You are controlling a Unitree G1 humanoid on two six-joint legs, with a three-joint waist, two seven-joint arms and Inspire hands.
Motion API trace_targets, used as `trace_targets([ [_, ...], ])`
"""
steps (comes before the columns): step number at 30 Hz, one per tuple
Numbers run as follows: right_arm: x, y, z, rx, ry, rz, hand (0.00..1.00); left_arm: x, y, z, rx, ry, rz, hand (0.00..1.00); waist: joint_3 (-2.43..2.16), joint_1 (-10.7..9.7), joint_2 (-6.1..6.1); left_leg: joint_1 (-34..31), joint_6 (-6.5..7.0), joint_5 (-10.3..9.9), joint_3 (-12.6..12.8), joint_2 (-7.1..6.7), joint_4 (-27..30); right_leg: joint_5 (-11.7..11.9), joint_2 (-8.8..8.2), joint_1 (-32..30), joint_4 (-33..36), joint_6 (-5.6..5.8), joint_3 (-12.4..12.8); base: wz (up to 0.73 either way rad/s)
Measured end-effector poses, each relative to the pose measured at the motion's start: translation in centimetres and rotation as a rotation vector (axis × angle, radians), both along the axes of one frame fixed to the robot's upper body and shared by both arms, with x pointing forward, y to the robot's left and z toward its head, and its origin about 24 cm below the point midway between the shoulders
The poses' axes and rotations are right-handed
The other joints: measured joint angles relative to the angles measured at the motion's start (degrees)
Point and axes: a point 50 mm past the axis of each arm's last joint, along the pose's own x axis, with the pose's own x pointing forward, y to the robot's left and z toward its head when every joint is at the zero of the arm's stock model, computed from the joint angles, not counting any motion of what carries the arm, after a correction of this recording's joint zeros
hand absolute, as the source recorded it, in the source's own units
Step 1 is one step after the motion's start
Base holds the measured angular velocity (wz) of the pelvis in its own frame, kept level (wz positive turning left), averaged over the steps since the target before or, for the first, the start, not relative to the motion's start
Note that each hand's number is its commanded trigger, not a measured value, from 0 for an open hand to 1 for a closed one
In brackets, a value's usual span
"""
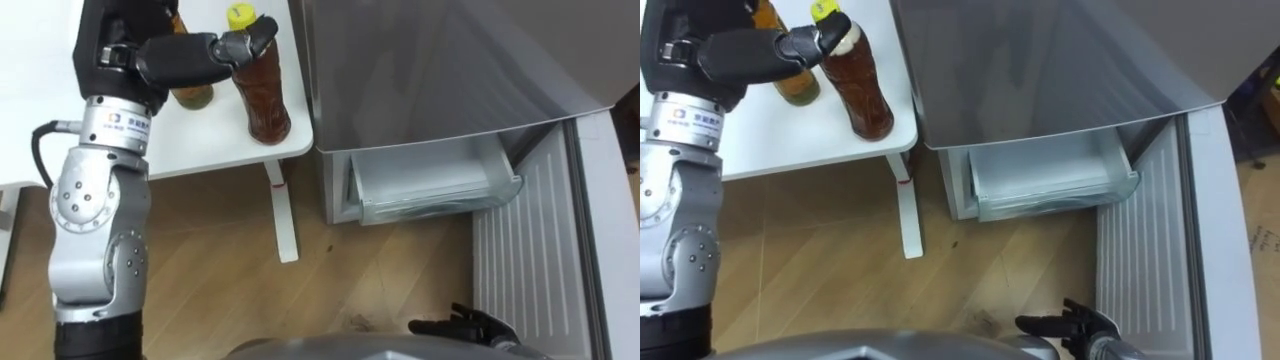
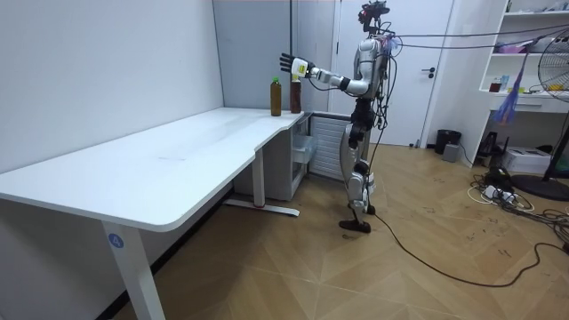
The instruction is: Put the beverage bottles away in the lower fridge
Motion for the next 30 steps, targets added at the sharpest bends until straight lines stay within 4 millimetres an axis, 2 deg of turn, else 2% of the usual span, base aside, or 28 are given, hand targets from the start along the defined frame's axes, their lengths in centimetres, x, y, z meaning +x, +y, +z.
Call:
trace_targets([
  [8, 0.1, -0.1, 0.0, 0.000, -0.003, -0.006, 0.00, 0.3, 0.5, -3.4, -0.032, 0.156, -0.003, 0.00, -0.06, 0.01, -0.03, 0.48, 0.00, 0.00, 0.84, 0.11, -0.22, 0.00, 0.05, -0.02, 0.05, 0.00, 0.46, -0.04],
  [30, 0.1, 0.1, 0.0, 0.023, 0.004, -0.001, 0.00, -0.2, 0.4, -5.2, -0.036, 0.236, -0.028, 0.00, -0.47, -0.41, -0.49, 0.54, 0.00, 0.00, 1.13, 0.17, -0.19, 0.01, 0.10, 0.06, 0.11, 0.00, 0.57, -0.01],
])
